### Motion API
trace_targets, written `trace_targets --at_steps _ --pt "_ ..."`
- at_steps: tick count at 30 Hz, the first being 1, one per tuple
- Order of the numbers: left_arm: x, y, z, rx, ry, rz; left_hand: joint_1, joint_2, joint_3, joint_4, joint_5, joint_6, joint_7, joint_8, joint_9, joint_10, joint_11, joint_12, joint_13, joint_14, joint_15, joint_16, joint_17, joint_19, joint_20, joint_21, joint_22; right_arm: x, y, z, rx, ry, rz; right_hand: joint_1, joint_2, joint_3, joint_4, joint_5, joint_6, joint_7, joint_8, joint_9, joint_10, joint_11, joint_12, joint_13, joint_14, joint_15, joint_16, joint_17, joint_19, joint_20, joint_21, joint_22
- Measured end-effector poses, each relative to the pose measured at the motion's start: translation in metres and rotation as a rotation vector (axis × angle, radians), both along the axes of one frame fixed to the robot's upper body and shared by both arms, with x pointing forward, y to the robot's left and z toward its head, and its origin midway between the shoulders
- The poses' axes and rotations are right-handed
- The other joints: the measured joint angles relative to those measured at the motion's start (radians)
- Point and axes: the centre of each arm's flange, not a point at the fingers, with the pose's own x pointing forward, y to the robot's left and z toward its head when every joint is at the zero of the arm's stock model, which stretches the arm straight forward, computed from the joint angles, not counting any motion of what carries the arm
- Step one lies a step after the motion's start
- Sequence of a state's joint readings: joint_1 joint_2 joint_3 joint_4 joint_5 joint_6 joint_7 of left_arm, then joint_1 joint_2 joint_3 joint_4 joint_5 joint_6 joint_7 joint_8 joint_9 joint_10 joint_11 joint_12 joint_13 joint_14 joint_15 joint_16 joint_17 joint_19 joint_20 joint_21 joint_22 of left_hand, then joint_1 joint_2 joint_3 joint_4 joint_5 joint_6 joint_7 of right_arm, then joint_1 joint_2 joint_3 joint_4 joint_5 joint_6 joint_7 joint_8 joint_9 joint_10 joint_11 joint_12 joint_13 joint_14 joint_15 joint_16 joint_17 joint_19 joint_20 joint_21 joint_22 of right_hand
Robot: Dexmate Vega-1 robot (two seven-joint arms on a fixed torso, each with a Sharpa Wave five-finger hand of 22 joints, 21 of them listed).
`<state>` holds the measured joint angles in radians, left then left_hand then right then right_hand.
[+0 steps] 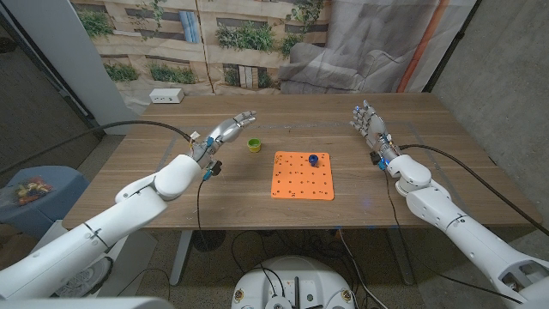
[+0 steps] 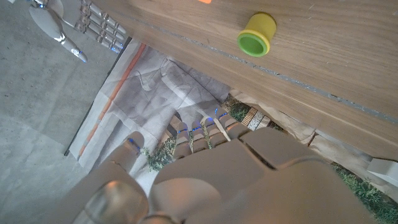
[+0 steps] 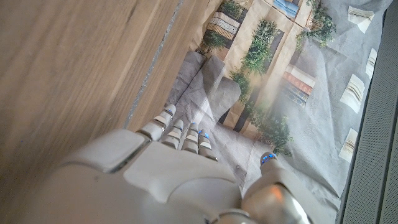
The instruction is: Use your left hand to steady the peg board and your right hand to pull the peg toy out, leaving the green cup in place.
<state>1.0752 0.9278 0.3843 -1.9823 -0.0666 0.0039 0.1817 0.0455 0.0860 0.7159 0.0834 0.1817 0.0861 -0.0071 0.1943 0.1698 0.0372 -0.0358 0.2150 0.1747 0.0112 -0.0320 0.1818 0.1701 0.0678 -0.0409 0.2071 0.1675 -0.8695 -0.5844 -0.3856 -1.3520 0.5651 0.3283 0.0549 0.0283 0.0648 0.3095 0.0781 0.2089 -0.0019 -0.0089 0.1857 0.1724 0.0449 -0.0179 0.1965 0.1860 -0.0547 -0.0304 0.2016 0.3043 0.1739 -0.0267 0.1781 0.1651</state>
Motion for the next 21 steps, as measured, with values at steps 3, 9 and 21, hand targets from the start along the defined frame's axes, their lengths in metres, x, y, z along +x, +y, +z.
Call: trace_targets --at_steps 3,9,21 --pt "-0.004 -0.002 -0.001 0.033 -0.006 0.001 -0.010 -0.003 0.000 0.000 0.000 0.005 -0.005 0.000 0.000 0.000 0.000 0.000 0.000 0.000 0.000 0.000 0.000 0.000 0.000 0.000 0.000 0.001 0.000 0.000 -0.004 0.002 0.006 0.000 0.000 0.004 -0.004 0.000 0.000 0.000 0.000 0.000 0.000 0.000 0.000 0.000 0.000 0.000 -0.002 -0.003 0.000 0.000 0.000 0.000" --pt "-0.009 -0.007 -0.005 0.182 -0.068 0.045 -0.010 -0.003 -0.002 0.008 0.000 0.009 -0.016 0.000 0.000 0.005 -0.005 -0.004 0.000 0.000 0.000 0.000 0.000 0.005 0.005 0.000 0.000 0.007 -0.003 0.002 -0.009 0.009 0.006 0.000 0.000 0.004 -0.004 0.000 0.000 0.000 0.000 0.000 0.000 0.000 0.000 0.000 0.000 0.000 -0.002 -0.003 0.000 0.000 0.000 0.000" --pt "-0.019 -0.015 -0.010 0.398 -0.154 0.071 -0.018 -0.011 -0.006 0.015 0.000 0.018 -0.026 -0.002 0.000 0.011 -0.011 -0.008 0.000 0.000 0.000 0.000 0.004 0.005 0.005 0.000 0.000 0.012 -0.003 0.002 -0.015 0.016 0.009 0.000 0.000 0.006 -0.006 0.000 0.000 0.000 0.000 0.000 0.000 0.000 0.000 0.000 0.000 0.000 -0.002 -0.009 0.000 0.000 0.000 0.000"
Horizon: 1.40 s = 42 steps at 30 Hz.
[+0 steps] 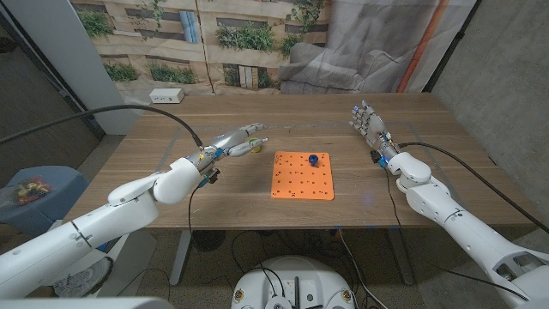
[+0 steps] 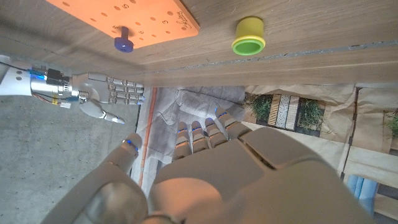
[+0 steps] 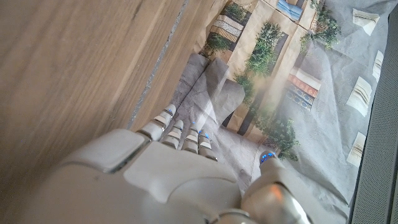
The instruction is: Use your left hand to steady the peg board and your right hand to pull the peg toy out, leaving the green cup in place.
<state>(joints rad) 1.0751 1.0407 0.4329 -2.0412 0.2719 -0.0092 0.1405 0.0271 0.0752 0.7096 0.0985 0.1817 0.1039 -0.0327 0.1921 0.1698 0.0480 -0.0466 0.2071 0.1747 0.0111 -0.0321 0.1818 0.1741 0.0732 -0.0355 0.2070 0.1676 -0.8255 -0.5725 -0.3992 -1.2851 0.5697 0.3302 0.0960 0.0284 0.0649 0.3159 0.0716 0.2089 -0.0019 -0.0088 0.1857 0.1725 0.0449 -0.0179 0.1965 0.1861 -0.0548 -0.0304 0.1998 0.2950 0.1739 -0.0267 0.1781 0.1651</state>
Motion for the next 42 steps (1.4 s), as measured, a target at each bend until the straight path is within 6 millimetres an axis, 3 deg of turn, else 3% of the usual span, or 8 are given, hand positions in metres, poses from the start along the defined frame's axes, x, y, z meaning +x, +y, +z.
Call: trace_targets --at_steps 17,42 --pt "-0.002 -0.018 -0.017 0.258 -0.091 -0.011 -0.015 -0.005 -0.022 0.024 0.000 -0.029 -0.043 -0.013 0.000 -0.004 -0.025 -0.011 0.000 0.000 0.000 0.000 0.001 0.000 0.000 -0.011 0.003 0.000 -0.004 -0.005 -0.006 0.009 -0.002 0.010 0.010 0.004 -0.004 0.000 0.000 0.000 0.000 0.000 0.000 0.000 0.000 0.000 0.000 0.000 0.000 -0.007 0.000 0.000 0.000 0.000" --pt "0.011 -0.048 -0.057 0.468 -0.132 -0.070 -0.023 -0.005 -0.042 0.044 0.000 -0.038 -0.033 -0.013 0.000 -0.017 -0.030 -0.015 0.000 -0.019 -0.001 0.000 0.000 -0.018 0.000 -0.020 0.003 -0.012 -0.016 -0.008 -0.019 0.003 -0.010 0.010 0.010 0.004 -0.004 0.000 0.000 0.000 0.000 0.000 0.005 -0.005 0.000 0.000 0.000 0.000 0.000 -0.012 0.007 -0.007 0.000 0.000"
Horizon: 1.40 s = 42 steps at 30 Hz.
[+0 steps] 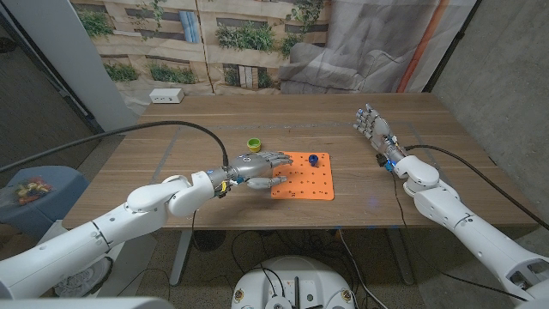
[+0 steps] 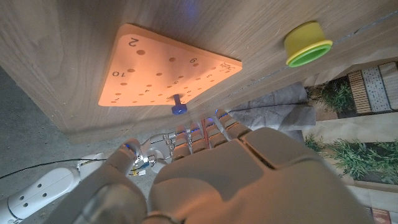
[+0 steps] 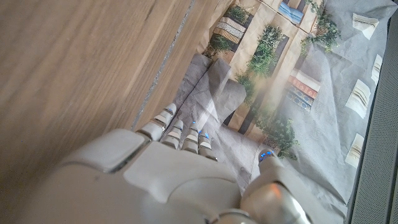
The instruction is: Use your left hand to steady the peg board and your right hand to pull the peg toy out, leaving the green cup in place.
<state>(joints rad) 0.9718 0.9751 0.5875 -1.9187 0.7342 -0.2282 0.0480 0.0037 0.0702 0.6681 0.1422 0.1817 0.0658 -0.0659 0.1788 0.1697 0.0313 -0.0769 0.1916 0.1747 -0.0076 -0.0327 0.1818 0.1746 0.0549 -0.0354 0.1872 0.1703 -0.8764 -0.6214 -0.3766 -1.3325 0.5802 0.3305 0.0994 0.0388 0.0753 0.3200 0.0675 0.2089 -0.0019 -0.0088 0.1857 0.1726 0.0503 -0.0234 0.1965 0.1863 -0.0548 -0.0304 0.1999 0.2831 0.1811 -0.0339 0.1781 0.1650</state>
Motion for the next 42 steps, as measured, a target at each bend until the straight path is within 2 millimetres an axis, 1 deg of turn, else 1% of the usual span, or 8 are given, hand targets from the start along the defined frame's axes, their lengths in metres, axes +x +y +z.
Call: trace_targets --at_steps 9,11,21,25,28,36,41,42 --pt "0.007 -0.006 -0.014 0.010 0.020 -0.005 0.000 0.000 -0.004 0.004 0.000 -0.011 0.000 0.000 0.000 -0.007 0.000 -0.007 0.000 -0.002 -0.002 0.000 0.000 -0.024 0.001 -0.006 0.000 -0.004 -0.002 -0.004 0.000 0.003 -0.006 0.000 0.000 0.000 0.000 0.000 0.004 -0.004 0.000 0.000 0.014 0.000 0.000 0.000 0.010 -0.004 0.004 -0.005 0.000 0.000 0.000 0.000" --pt "0.007 -0.007 -0.016 0.010 0.023 -0.004 0.000 0.000 -0.006 0.006 0.000 -0.011 0.000 0.000 -0.001 -0.007 0.000 -0.007 0.000 -0.002 -0.002 0.000 0.000 -0.035 0.005 -0.008 0.000 -0.005 -0.002 -0.005 0.000 0.003 -0.006 0.000 0.000 0.000 0.000 0.000 0.006 -0.006 0.000 0.000 0.020 -0.006 0.000 0.000 0.013 -0.002 0.004 -0.005 0.000 0.000 0.000 0.000" --pt "0.010 -0.008 -0.028 0.020 0.058 0.012 0.000 0.000 -0.008 0.008 0.000 -0.011 0.000 0.000 -0.002 -0.007 0.000 -0.007 -0.002 0.006 -0.001 0.000 0.000 -0.052 0.005 -0.010 0.000 -0.009 -0.003 -0.005 -0.011 0.000 -0.005 0.000 0.000 0.000 0.000 0.000 0.006 -0.006 0.000 0.000 0.027 -0.012 0.000 0.000 0.013 -0.002 0.004 -0.009 -0.006 -0.006 0.000 0.000" --pt "0.013 -0.009 -0.033 0.027 0.080 0.021 0.000 0.000 -0.008 0.008 0.000 -0.011 0.000 0.000 -0.002 -0.007 0.000 -0.007 -0.003 0.011 0.004 0.000 -0.003 -0.059 0.002 -0.010 0.000 -0.010 -0.003 -0.005 -0.016 -0.002 -0.002 0.000 0.000 0.000 0.000 0.000 0.008 -0.003 0.000 0.000 0.032 -0.007 0.000 0.000 0.013 -0.002 0.008 -0.009 -0.006 -0.006 0.000 0.000" --pt "0.015 -0.010 -0.035 0.033 0.091 0.024 0.000 0.000 -0.008 0.008 0.000 -0.012 0.009 0.000 -0.002 -0.003 0.004 -0.007 -0.003 0.011 0.004 0.000 -0.003 -0.064 0.007 -0.010 0.000 -0.012 -0.003 -0.004 -0.023 -0.005 0.002 0.000 0.000 0.000 0.000 0.000 0.009 -0.002 0.000 0.000 0.032 -0.007 0.000 0.000 0.013 -0.002 0.008 -0.009 -0.006 -0.005 0.000 0.000" --pt "0.020 -0.011 -0.040 0.058 0.121 0.028 0.000 0.000 -0.011 0.005 0.000 -0.012 0.009 0.000 -0.002 -0.003 0.004 -0.007 -0.003 0.015 0.000 0.000 -0.002 -0.070 0.002 -0.010 0.000 -0.019 -0.003 0.001 -0.052 -0.019 0.009 0.000 0.000 0.000 0.000 0.000 0.013 -0.005 0.000 0.000 0.032 -0.007 0.000 0.000 0.013 -0.002 0.008 -0.009 -0.006 -0.005 0.000 0.000" --pt "0.023 -0.012 -0.039 0.062 0.122 0.029 0.000 0.000 -0.013 0.004 0.000 -0.012 0.009 0.000 -0.002 0.002 0.010 -0.007 -0.003 0.026 0.000 -0.001 -0.004 -0.075 0.007 -0.010 0.000 -0.020 -0.002 0.001 -0.071 -0.023 0.007 0.000 0.000 0.000 0.000 0.000 0.013 -0.005 0.000 0.000 0.032 -0.007 0.000 0.000 0.016 0.002 0.008 -0.014 -0.006 -0.005 0.000 0.000" --pt "0.023 -0.012 -0.040 0.071 0.132 0.028 0.000 0.000 -0.013 0.004 0.000 -0.012 0.009 0.000 -0.002 0.006 0.013 -0.007 -0.003 0.028 -0.002 -0.001 -0.005 -0.078 0.004 -0.010 0.000 -0.024 -0.003 0.002 -0.088 -0.029 0.008 -0.004 -0.004 0.000 0.000 0.000 0.013 -0.005 0.000 0.000 0.032 -0.007 0.000 0.000 0.016 0.002 0.008 -0.014 -0.006 -0.005 0.000 0.000"
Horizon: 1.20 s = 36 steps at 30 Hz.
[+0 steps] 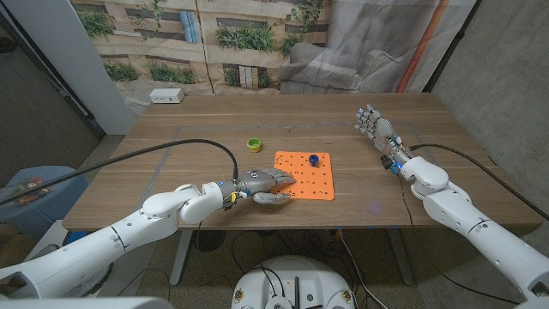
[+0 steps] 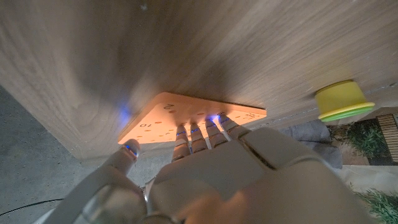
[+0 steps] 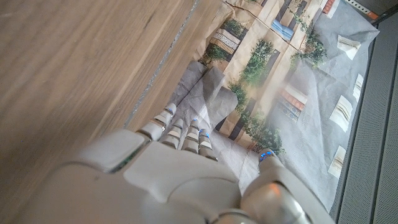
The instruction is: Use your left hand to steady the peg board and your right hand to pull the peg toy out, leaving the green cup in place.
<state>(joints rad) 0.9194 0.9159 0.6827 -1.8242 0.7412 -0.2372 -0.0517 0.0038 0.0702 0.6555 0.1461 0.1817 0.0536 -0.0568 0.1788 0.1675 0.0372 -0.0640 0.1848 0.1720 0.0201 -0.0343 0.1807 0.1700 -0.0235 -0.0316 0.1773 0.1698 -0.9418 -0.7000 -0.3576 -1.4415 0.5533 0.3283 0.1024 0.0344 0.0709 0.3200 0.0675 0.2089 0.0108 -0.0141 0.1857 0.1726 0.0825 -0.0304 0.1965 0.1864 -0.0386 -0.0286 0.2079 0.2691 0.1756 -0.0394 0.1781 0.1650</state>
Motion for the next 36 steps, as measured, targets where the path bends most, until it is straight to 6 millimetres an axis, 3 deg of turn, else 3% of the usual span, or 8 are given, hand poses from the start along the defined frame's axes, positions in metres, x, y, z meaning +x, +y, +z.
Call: trace_targets --at_steps 12,19,24,31,36 --pt "0.002 0.000 -0.002 0.015 0.028 0.008 0.000 0.000 -0.008 0.008 0.000 -0.004 0.004 0.000 0.000 0.028 -0.015 0.003 -0.003 -0.001 0.004 0.000 0.000 -0.008 0.000 0.000 0.000 -0.012 0.001 0.005 -0.102 -0.040 -0.039 -0.004 -0.004 -0.004 -0.004 0.000 0.014 -0.004 0.000 0.000 0.007 0.003 0.000 0.000 0.013 -0.006 0.000 -0.006 0.000 0.000 0.008 0.000" --pt "0.000 0.001 -0.005 0.022 0.046 0.019 0.000 0.000 -0.008 0.008 0.000 0.002 0.009 0.000 0.003 0.046 -0.014 0.011 -0.004 -0.001 0.003 -0.004 0.000 -0.014 -0.004 0.000 0.000 -0.019 0.001 0.010 -0.175 -0.070 -0.068 0.028 -0.035 0.003 -0.050 0.000 0.074 -0.005 0.019 0.002 0.040 0.000 0.005 0.000 0.032 -0.004 0.000 -0.023 0.008 0.008 0.008 0.000" --pt "0.000 0.002 -0.005 0.028 0.057 0.031 0.000 0.000 -0.008 0.008 0.000 0.002 0.009 0.000 0.003 0.046 -0.014 0.012 -0.004 -0.001 0.003 -0.004 0.000 -0.014 -0.004 0.005 0.000 -0.024 0.000 0.015 -0.237 -0.091 -0.093 0.053 -0.036 0.010 -0.080 -0.004 0.105 -0.009 0.029 0.002 0.059 0.002 0.008 0.000 0.042 -0.005 0.000 -0.032 0.022 0.007 0.008 0.000" --pt "0.000 0.005 -0.005 0.038 0.064 0.047 0.000 0.000 -0.012 0.005 0.000 0.005 0.012 0.000 0.003 0.048 -0.013 0.011 -0.004 -0.001 0.003 -0.005 0.000 -0.014 -0.004 0.005 0.000 -0.031 0.002 0.023 -0.365 -0.130 -0.151 0.082 -0.047 0.014 -0.100 -0.008 0.116 -0.009 0.029 0.002 0.068 0.004 0.008 0.000 0.045 -0.002 0.000 -0.037 0.022 0.007 0.008 0.000" --pt "-0.001 0.006 -0.004 0.042 0.069 0.057 0.000 0.000 -0.012 0.004 0.000 0.009 0.016 0.000 0.003 0.048 -0.013 0.011 -0.004 -0.001 0.003 -0.005 0.000 -0.014 -0.004 0.005 0.000 -0.035 0.003 0.027 -0.445 -0.152 -0.189 0.093 -0.037 0.019 -0.117 -0.008 0.127 -0.009 0.033 0.002 0.075 0.004 0.008 0.002 0.056 -0.005 0.000 -0.042 0.025 0.004 0.008 -0.001"
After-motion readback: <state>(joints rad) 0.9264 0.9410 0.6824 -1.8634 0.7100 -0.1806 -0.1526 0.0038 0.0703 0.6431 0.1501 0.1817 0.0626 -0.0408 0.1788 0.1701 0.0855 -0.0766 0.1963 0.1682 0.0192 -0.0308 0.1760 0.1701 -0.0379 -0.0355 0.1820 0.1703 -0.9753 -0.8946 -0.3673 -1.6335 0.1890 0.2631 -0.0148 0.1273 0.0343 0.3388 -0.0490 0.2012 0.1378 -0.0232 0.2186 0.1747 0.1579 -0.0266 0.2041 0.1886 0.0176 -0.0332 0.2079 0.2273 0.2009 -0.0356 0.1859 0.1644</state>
